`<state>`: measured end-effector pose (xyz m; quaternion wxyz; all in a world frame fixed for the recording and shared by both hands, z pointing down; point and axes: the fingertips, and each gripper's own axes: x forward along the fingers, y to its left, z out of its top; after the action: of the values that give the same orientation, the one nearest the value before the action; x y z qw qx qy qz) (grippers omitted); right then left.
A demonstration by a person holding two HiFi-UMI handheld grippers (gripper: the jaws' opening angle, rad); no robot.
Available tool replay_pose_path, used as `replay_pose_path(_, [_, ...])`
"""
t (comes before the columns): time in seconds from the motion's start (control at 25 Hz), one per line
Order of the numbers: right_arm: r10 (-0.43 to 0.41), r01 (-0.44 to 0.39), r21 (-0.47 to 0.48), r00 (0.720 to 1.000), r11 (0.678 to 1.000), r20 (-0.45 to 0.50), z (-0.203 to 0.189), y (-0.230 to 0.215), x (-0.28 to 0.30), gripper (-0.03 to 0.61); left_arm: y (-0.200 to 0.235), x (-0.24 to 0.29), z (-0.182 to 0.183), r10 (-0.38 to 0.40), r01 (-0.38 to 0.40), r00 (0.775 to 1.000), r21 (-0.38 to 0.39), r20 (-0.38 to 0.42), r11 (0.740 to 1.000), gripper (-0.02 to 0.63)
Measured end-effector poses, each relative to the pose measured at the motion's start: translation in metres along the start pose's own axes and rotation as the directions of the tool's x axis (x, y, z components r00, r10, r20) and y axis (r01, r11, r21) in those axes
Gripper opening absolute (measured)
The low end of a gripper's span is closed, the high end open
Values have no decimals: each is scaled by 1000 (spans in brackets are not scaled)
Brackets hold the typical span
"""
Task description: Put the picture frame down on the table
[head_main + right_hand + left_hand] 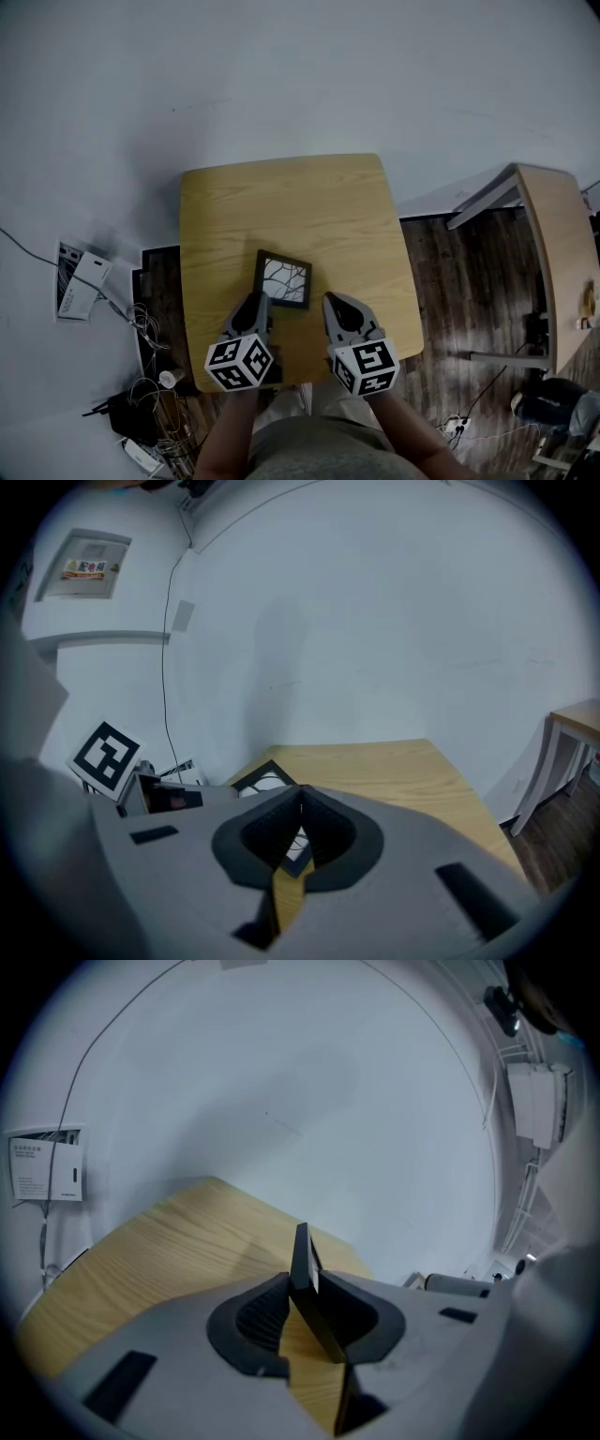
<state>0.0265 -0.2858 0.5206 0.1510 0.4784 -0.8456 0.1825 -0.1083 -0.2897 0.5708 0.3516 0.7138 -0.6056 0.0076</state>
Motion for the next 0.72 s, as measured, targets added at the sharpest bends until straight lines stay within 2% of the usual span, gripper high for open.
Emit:
replay_pose_path(0.4, [12, -12, 7, 1000, 1000, 2, -1, 2, 2, -2, 16, 7, -13, 73, -72, 997, 29, -32, 997, 112])
replay_pose_path(0.72, [13, -13, 17, 1000, 1000, -2, -3, 2, 4, -2, 27, 15, -31, 129, -124, 987, 62, -92, 990, 118])
